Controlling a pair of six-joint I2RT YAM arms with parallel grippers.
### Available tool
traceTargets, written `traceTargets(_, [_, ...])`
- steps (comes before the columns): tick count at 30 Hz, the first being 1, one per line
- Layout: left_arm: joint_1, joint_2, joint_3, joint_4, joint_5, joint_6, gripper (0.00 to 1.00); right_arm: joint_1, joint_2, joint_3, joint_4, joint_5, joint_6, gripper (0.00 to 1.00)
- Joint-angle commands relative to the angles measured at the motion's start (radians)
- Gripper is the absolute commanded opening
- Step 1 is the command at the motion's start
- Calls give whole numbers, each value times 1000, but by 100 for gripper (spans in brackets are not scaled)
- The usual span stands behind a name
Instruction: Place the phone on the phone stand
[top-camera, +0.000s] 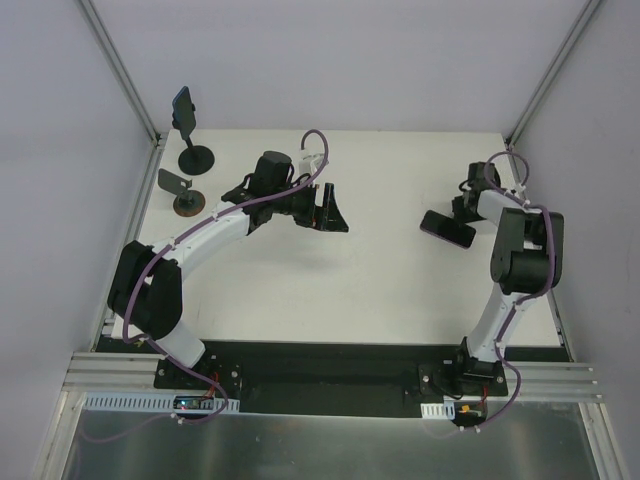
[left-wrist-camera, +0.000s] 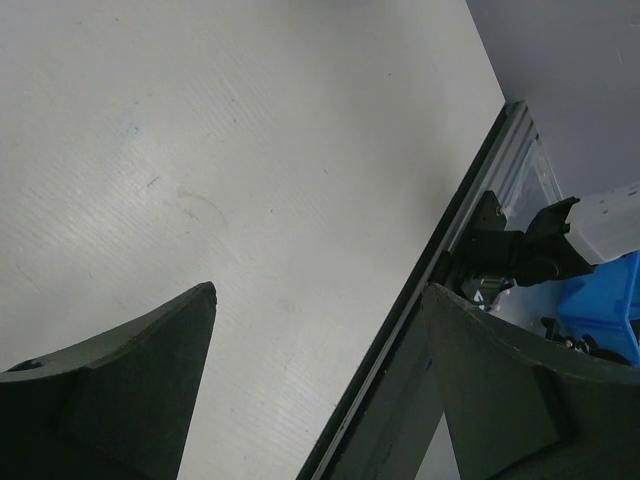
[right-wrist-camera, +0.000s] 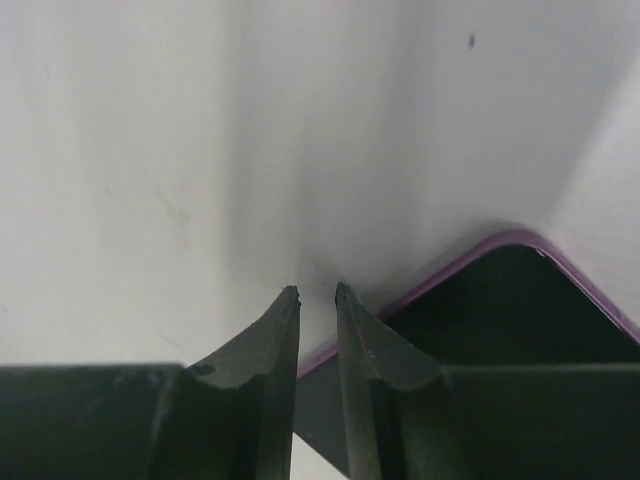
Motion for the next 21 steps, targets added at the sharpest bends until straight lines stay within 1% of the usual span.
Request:
traceTargets(1, [5, -1, 22, 4, 22, 4, 82, 85, -129, -172, 62, -125, 7, 24])
traceTargets(2, [8, -3, 22, 4, 22, 5, 82, 103, -148, -238, 79, -133, -4, 25])
traceTargets(4, [13, -6, 22, 3, 23, 2, 82, 161, -206, -310, 140, -144, -18, 26])
traceTargets(7, [16, -6, 22, 4, 23, 1, 82, 217, -266, -378, 217, -188, -140, 31])
traceTargets(8, [16, -6, 20, 4, 22, 2, 82, 227, -281, -381, 218, -184, -182, 37])
traceTargets(9, [15, -4, 20, 4, 25, 1, 82, 233, -304, -389, 223, -182, -267, 45])
traceTargets(10, [16, -3, 22, 3, 25, -1, 82, 231, -317, -392, 229, -182, -309, 49])
traceTargets(12, [15, -1, 23, 4, 30, -4, 82, 203, -360, -399, 231, -168, -407, 66])
traceTargets(14, [16, -1, 23, 4, 31, -4, 82, 180, -387, -430, 252, -164, -441, 78])
traceTargets(15, [15, -1, 22, 4, 31, -2, 82, 153, -403, -433, 254, -162, -452, 82])
traceTargets(17, [15, -1, 22, 4, 30, -1, 82, 110, -403, -427, 249, -182, -467, 85])
traceTargets(21, [16, 5, 23, 3, 33, -1, 82, 33, -377, -415, 229, -224, -441, 89])
